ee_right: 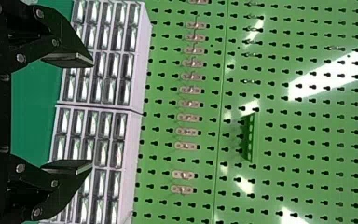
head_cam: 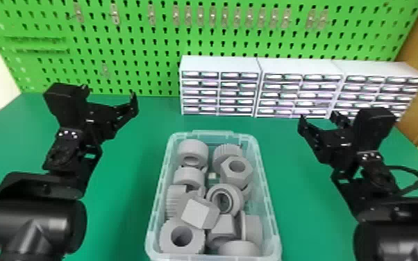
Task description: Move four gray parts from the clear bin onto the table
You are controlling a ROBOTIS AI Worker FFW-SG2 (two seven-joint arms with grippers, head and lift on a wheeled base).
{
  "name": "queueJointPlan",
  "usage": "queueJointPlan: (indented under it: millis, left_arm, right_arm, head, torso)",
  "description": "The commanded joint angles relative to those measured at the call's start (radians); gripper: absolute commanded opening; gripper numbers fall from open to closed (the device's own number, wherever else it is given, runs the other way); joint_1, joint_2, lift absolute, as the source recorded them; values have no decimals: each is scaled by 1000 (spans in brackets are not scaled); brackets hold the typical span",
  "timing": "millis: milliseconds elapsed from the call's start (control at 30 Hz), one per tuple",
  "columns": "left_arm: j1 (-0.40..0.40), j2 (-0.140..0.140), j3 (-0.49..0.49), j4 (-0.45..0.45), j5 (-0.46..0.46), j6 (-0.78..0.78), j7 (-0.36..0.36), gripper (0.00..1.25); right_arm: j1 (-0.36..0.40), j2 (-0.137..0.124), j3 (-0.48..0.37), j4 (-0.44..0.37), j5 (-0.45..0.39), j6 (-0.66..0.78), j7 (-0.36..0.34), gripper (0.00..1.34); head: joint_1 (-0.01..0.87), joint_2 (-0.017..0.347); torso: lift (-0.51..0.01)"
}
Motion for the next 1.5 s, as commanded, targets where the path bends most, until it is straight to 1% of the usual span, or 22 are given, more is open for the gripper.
queueJointPlan:
  millis: [0,167,333,1067,1467]
  left_arm:
    - [2,-1,5,-12,4,-24,0,1135]
    - [5,-1,16,-28,1,-26,0,1135]
    - [3,-1,16,-32,1,-29,0,1135]
    - [11,-1,24,-33,-2,-29,0,1135]
    - [15,-6,27,-33,-7,-29,0,1135]
  right_arm:
    - [-7,-6,5,0,-7,0,0,842]
    - [-2,-1,1,-3,-22,-2,0,842]
    - [-5,-6,-3,-3,-27,-2,-1,842]
    - [-4,-6,5,-3,-27,-2,0,842]
    - [-5,-5,10,-20,-19,17,0,842]
  head:
    - [678,34]
    - [678,34]
    - [678,34]
    - [678,34]
    - [678,34]
  torso:
    - [-50]
    - [-50]
    - [-50]
    - [-50]
    - [-50]
